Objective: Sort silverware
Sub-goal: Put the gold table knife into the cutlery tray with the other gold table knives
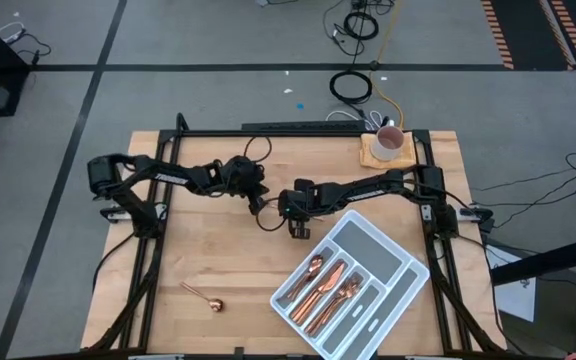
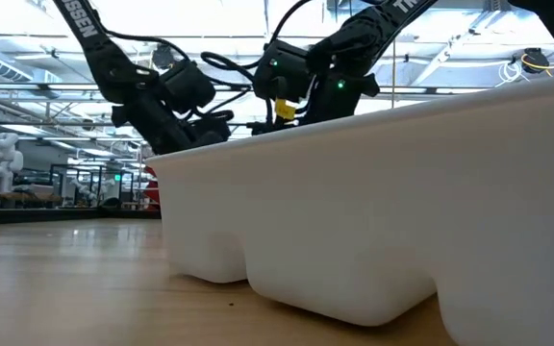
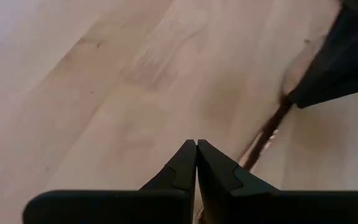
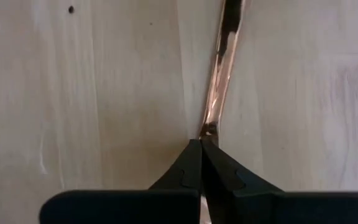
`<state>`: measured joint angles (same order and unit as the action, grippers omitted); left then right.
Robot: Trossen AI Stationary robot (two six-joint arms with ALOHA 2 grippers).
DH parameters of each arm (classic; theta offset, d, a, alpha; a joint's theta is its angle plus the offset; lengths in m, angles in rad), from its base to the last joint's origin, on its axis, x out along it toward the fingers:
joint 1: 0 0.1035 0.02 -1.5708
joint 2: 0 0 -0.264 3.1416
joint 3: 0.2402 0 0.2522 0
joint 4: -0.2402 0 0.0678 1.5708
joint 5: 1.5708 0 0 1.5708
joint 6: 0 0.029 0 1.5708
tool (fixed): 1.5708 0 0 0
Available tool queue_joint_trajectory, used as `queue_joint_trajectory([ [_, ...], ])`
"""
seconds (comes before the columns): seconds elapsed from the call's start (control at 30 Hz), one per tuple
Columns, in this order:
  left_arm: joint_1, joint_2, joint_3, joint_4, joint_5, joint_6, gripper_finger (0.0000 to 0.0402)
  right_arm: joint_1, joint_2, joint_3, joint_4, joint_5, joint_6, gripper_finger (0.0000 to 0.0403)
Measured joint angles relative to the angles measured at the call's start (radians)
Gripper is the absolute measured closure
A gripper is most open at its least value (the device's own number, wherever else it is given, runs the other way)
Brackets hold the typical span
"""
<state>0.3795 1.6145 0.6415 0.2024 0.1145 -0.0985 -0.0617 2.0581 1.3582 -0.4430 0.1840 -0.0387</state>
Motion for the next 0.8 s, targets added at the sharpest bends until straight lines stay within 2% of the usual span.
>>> queue_joint_trajectory([
  [0.1,0.000,-0.022,0.001,-0.005,0.035,0.002,0.0381,0.002,-0.013,0.001,0.003,0.000,-0.015,0.0403],
  [0.23,-0.009,-0.054,0.002,-0.001,0.157,0.182,0.0381,0.003,-0.014,0.003,0.002,-0.004,-0.034,0.0403],
  [0.33,-0.026,-0.057,0.002,-0.017,0.196,0.307,0.0381,0.002,-0.014,0.003,0.005,0.002,-0.033,0.0403],
  [0.43,-0.047,-0.057,0.002,-0.043,0.213,0.344,0.0381,0.002,-0.020,0.003,-0.005,0.070,-0.034,0.0403],
  [0.5,-0.056,-0.058,0.005,-0.063,0.191,0.342,0.0381,0.002,-0.046,0.002,-0.027,0.082,-0.033,0.0403],
  [0.57,-0.057,-0.058,0.026,-0.118,0.054,0.296,0.0381,-0.006,-0.088,0.003,-0.047,0.067,-0.015,0.0403],
  [0.6,-0.053,-0.053,0.037,-0.142,0.019,0.287,0.0381,-0.009,-0.107,0.004,-0.063,0.067,-0.014,0.0403],
  [0.8,-0.024,-0.035,0.043,-0.214,0.011,0.289,0.0391,-0.023,-0.201,0.004,-0.143,0.082,-0.024,0.0403],
])
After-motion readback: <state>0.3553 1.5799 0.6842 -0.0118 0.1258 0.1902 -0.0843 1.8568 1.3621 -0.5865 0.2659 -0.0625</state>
